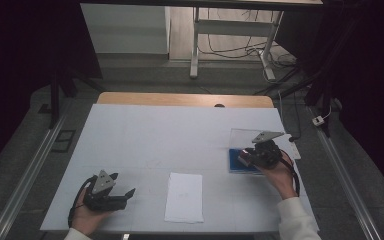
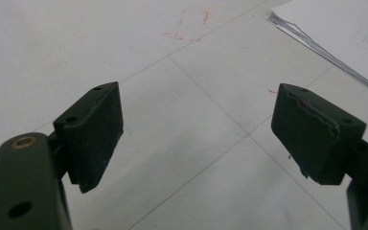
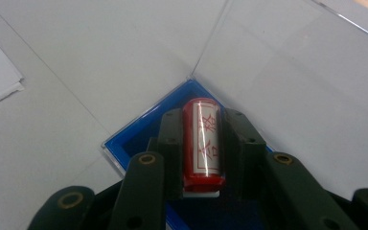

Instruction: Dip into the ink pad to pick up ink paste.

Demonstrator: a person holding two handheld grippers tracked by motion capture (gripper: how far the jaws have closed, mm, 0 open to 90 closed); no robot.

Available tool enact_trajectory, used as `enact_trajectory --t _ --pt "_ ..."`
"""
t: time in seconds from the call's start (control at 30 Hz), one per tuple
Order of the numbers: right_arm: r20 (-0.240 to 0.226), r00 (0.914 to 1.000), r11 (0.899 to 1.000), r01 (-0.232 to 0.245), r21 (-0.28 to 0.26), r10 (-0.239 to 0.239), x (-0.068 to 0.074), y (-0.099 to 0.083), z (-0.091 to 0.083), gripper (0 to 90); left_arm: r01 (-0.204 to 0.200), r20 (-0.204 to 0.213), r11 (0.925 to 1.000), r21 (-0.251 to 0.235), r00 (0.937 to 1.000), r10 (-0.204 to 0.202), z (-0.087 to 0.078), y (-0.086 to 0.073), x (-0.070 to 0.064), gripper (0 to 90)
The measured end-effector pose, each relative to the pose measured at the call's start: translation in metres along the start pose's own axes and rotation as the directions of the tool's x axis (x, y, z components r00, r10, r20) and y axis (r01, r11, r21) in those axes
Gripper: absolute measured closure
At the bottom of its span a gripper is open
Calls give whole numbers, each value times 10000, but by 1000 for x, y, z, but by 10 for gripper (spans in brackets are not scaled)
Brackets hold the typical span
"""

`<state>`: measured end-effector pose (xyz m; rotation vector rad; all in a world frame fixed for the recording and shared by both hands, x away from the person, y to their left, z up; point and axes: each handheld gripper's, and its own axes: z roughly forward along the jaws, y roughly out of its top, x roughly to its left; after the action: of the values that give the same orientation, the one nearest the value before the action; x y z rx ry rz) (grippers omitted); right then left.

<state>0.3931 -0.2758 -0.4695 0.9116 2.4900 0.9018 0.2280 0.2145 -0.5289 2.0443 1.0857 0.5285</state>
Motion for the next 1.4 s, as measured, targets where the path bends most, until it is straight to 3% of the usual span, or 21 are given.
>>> enact_trajectory --t 0.37,0.5,0.93,1.07,1.4 --pt "90 9999 9994 -56 345 53 0 3 2 707 18 7 10000 4 10000 -18 1 1 1 183" --pt "211 9997 9969 -155 770 139 2 6 6 710 36 21 10000 63 10000 -36 2 0 2 183" --pt "187 9993 9967 -347 733 334 1 4 7 710 -67 11 9999 85 10000 67 3 0 -1 183" --pt "346 9992 9955 -218 923 187 4 6 8 710 -64 16 9999 88 10000 64 3 0 0 184" --pt "5 9987 9963 -510 691 511 -2 2 8 710 -89 -7 9999 122 10000 89 3 0 -1 184"
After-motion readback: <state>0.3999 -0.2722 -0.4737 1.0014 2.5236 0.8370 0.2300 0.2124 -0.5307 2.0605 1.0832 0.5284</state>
